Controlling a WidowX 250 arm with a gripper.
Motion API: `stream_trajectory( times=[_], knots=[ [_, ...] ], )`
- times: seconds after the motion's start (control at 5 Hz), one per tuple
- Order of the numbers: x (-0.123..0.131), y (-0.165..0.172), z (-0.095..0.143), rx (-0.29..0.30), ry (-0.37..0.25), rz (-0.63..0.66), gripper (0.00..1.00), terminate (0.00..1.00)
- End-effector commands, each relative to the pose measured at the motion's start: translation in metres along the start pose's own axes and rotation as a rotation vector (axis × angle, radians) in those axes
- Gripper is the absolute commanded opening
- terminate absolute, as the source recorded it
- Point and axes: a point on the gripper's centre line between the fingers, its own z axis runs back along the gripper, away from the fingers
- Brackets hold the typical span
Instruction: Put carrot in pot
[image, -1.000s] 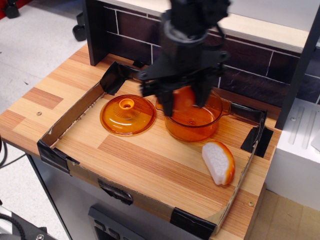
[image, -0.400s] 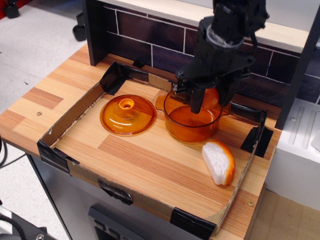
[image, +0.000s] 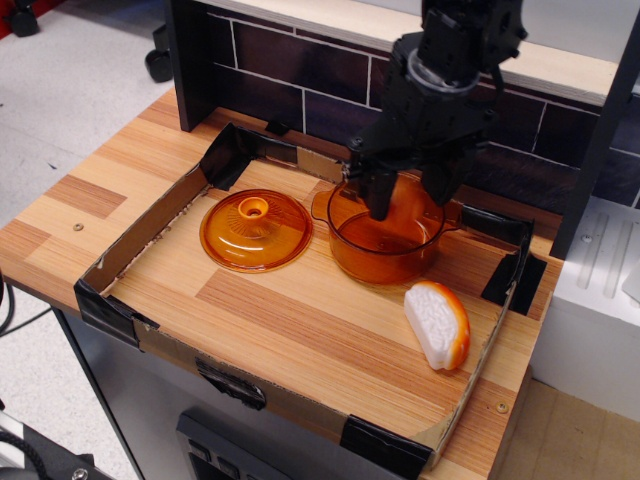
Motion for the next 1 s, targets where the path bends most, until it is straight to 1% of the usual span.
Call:
stream_trajectory(
  times=[0.0, 0.2, 0.4, 0.6, 0.8],
  knots=[
    [0.019, -0.004, 0.032, -0.069, -0.039, 0.025, 1.0, 0.0],
    [0.021, 0.003, 0.066, -0.1, -0.061, 0.032, 1.0, 0.0],
    [0.019, 0.013, 0.09, -0.128, -0.089, 0.04, 1.0, 0.0],
    [0.019, 0.013, 0.09, -0.128, -0.089, 0.04, 1.0, 0.0],
    [0.019, 0.013, 0.09, -0.128, -0.089, 0.04, 1.0, 1.0]
  ],
)
